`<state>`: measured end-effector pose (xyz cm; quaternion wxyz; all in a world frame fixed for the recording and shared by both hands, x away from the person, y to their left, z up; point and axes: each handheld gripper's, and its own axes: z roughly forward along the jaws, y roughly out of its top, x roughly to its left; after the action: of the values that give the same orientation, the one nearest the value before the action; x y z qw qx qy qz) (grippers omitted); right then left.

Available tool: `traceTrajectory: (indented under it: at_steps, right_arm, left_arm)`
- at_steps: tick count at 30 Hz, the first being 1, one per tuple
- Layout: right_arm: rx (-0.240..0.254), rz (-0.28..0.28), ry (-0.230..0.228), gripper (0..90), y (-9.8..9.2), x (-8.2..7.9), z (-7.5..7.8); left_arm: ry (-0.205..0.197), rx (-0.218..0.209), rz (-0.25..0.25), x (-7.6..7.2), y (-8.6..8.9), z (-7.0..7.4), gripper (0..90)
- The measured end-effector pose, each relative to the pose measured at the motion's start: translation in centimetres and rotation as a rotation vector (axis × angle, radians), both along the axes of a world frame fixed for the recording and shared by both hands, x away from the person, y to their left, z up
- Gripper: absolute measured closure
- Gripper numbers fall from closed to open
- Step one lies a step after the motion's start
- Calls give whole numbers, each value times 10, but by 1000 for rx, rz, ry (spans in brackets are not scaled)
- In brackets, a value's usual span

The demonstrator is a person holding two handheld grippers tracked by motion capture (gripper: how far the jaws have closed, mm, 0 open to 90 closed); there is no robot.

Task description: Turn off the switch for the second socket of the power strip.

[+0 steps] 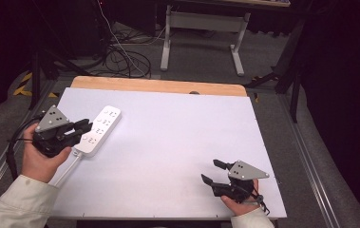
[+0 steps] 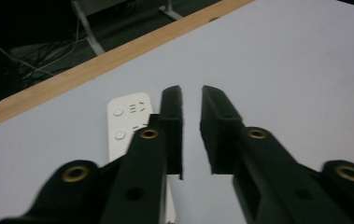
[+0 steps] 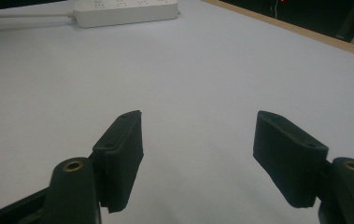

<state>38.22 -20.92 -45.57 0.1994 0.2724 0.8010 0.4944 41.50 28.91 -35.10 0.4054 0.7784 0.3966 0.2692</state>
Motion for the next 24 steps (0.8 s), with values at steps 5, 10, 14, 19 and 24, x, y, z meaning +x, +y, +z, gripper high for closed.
traceTrajectory:
  at_steps: [5,10,14,19,24]
  right_arm:
    - [1,5,6,333,0,1,0]
    - [4,5,7,333,0,1,0]
    - [5,6,8,333,0,1,0]
    - [3,5,7,333,-1,0,0]
    - [5,7,8,333,-1,1,-1]
  left_arm:
    - [19,8,28,10,4,-3,898]
    - [49,34,63,21,6,-9,900]
    - [87,27,70,32,7,-14,900]
    - [128,19,85,46,11,-22,900]
    - [160,15,100,59,13,-30,900]
